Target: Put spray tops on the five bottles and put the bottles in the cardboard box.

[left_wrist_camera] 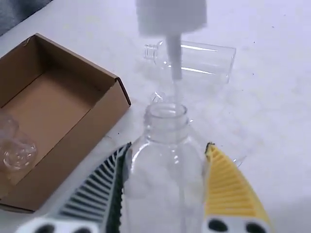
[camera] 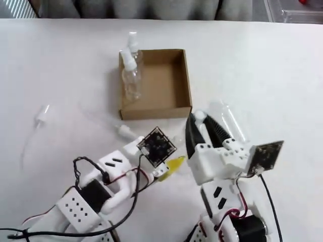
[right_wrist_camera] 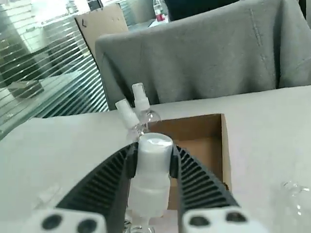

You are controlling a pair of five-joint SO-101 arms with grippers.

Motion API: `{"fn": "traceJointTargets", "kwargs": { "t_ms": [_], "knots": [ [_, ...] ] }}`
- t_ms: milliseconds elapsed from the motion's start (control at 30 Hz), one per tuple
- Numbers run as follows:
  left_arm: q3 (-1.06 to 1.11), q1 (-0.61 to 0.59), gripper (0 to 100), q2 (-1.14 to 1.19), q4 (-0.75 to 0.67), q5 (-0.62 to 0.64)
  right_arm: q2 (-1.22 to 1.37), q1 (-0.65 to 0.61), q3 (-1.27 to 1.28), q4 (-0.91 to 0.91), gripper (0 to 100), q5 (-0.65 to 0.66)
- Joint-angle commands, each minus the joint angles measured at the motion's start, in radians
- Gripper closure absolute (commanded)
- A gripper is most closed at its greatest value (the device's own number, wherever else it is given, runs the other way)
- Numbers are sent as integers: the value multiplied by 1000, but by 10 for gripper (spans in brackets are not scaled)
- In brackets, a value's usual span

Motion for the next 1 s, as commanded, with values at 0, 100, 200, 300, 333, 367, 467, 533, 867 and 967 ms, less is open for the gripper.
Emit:
{"fn": "traceJointTargets", "kwargs": {
  "t_ms": [0, 100, 200, 300, 333, 367, 467, 533, 867, 967],
  "knots": [
    [-38, -1, 979, -24, -35, -2, -5, -59, -8, 56, 981, -5],
    [-38, -1, 979, -24, -37, -2, -5, -87, -8, 82, 981, -5],
    [-38, -1, 979, -24, -37, -2, -5, -94, -8, 88, 981, -3],
    [-38, -1, 979, -24, -37, -2, -5, -94, -8, 90, 980, -3],
    [-38, -1, 979, -24, -37, -2, -5, -94, -8, 90, 978, -3],
    [-38, -1, 979, -24, -37, -2, -5, -94, -8, 91, 966, -3],
    [-35, -1, 979, -24, -54, -2, -5, -94, -6, 114, 889, -11],
    [-12, -1, 979, -24, -89, -2, -5, -94, -6, 131, 830, -12],
    [28, -1, 979, -24, -180, 0, -7, -42, -40, 166, 774, -12],
    [29, -1, 979, -24, -184, 0, -7, 36, -80, 166, 781, -12]
  ]
}}
